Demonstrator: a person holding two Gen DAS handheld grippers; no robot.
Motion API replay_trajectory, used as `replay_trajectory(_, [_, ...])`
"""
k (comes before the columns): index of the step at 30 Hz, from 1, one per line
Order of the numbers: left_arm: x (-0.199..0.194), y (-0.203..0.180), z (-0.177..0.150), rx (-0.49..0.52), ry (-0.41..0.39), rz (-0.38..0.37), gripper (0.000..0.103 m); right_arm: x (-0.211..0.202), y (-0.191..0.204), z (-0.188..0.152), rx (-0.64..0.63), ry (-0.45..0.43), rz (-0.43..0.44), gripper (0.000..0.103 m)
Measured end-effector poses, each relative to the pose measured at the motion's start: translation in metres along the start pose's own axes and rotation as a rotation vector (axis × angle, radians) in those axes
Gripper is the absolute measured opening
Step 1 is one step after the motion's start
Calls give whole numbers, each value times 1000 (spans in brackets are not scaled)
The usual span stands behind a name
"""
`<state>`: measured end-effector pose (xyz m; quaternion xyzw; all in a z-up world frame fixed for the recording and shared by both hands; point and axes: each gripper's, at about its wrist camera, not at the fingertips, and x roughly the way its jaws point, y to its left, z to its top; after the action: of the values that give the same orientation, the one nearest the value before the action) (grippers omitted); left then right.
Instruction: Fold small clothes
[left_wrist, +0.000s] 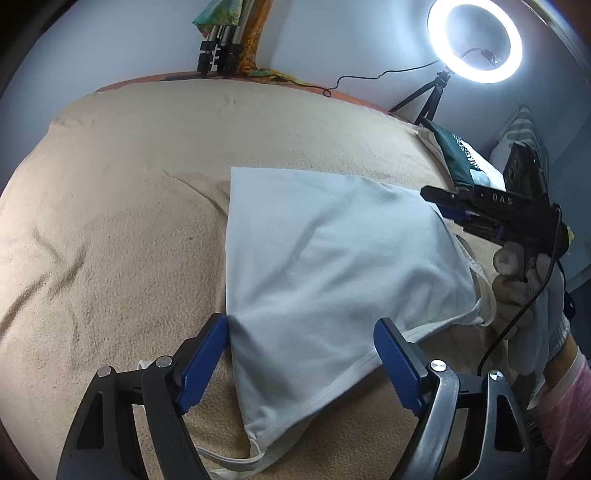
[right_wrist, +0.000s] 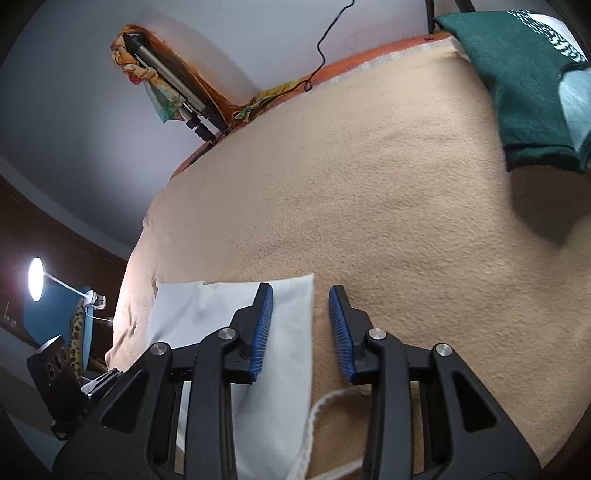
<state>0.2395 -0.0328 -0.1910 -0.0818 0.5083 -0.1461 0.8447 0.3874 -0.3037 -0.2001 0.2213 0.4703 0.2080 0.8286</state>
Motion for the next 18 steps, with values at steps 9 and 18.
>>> replay_trajectory(9, [3,-6,-4,57,-12,39,83,0,1,-3,-44,-16,-139,3])
replay_trajectory(18, [-12,41,5,-174,-21,-105,75,-36,-2,-13,7,10,-46,40])
